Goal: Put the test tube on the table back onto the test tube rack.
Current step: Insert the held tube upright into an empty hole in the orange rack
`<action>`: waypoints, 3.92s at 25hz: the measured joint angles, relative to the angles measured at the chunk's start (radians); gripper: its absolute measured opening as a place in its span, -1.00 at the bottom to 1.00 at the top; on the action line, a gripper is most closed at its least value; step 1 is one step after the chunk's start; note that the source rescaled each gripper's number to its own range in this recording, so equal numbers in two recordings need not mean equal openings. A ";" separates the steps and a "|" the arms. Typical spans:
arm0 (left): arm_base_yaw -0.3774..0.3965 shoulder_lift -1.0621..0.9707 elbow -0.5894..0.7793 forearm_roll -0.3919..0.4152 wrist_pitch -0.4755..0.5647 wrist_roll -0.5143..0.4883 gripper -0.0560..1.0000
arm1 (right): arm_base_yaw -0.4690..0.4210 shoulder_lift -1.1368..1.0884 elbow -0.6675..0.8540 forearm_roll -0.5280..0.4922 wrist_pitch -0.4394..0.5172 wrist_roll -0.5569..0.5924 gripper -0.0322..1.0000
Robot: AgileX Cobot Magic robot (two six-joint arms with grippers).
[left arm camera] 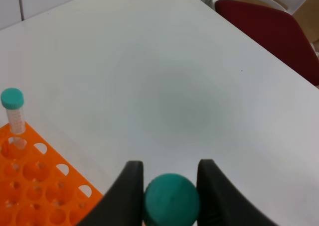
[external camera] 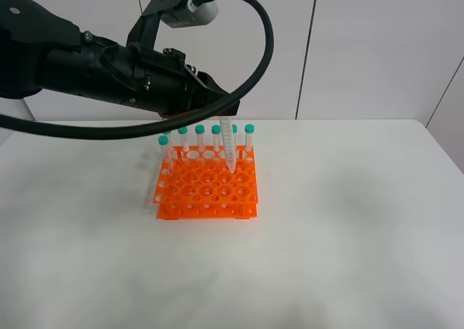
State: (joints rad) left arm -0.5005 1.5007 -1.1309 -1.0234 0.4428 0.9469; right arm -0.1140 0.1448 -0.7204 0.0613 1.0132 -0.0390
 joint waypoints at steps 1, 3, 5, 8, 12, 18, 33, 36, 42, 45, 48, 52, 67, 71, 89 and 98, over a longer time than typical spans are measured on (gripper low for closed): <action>0.000 0.000 0.000 0.000 0.000 0.000 -0.89 | 0.000 -0.023 0.009 0.000 0.000 0.000 -0.25; 0.000 0.000 0.000 0.000 0.000 0.000 -0.89 | 0.000 -0.077 0.031 0.000 0.002 0.000 -0.25; 0.000 0.000 0.000 0.000 0.001 0.000 -0.89 | 0.000 -0.123 0.062 0.000 0.003 0.000 -0.25; 0.000 0.000 0.000 0.000 0.007 0.000 -0.89 | 0.000 -0.150 0.109 0.000 0.011 0.000 -0.25; 0.000 0.000 0.000 0.000 0.009 0.000 -0.89 | 0.000 -0.150 0.166 -0.017 0.025 0.000 -0.25; 0.000 0.000 0.000 0.000 0.024 0.002 -0.89 | 0.000 -0.150 0.220 -0.061 0.022 0.000 -0.25; 0.000 0.000 0.000 0.000 0.029 0.006 -0.89 | 0.000 -0.150 0.230 -0.067 0.017 0.003 -0.25; 0.000 0.000 0.000 0.000 0.029 0.007 -0.89 | 0.000 -0.150 0.230 -0.067 0.017 0.003 -0.25; 0.000 0.000 0.000 0.000 0.022 0.019 -0.89 | 0.000 -0.150 0.230 -0.067 0.017 0.003 -0.25; 0.000 0.000 0.000 0.000 0.000 0.037 -0.89 | 0.000 -0.150 0.230 -0.067 0.017 0.003 -0.25; 0.000 0.000 0.000 0.007 -0.004 0.041 -0.89 | 0.000 -0.150 0.230 -0.067 0.017 0.003 -0.25; 0.000 0.000 0.000 0.137 -0.056 -0.075 -0.89 | 0.000 -0.150 0.230 -0.067 0.017 0.003 -0.25; -0.001 0.157 0.000 0.675 -0.308 -0.634 -0.89 | 0.000 -0.150 0.230 -0.067 0.017 0.003 -0.25; -0.001 0.235 -0.037 0.794 -0.344 -0.774 -0.89 | 0.000 -0.150 0.230 -0.067 0.017 0.003 -0.25; 0.110 0.307 -0.077 0.907 -0.425 -0.936 -0.89 | 0.000 -0.150 0.230 -0.067 0.017 0.003 -0.25; 0.129 0.329 -0.077 0.907 -0.430 -0.937 -0.89 | 0.000 -0.150 0.230 -0.067 0.017 0.003 -0.25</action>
State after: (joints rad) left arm -0.3720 1.8293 -1.2075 -0.1161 0.0128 0.0096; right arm -0.1140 -0.0055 -0.4901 -0.0054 1.0303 -0.0362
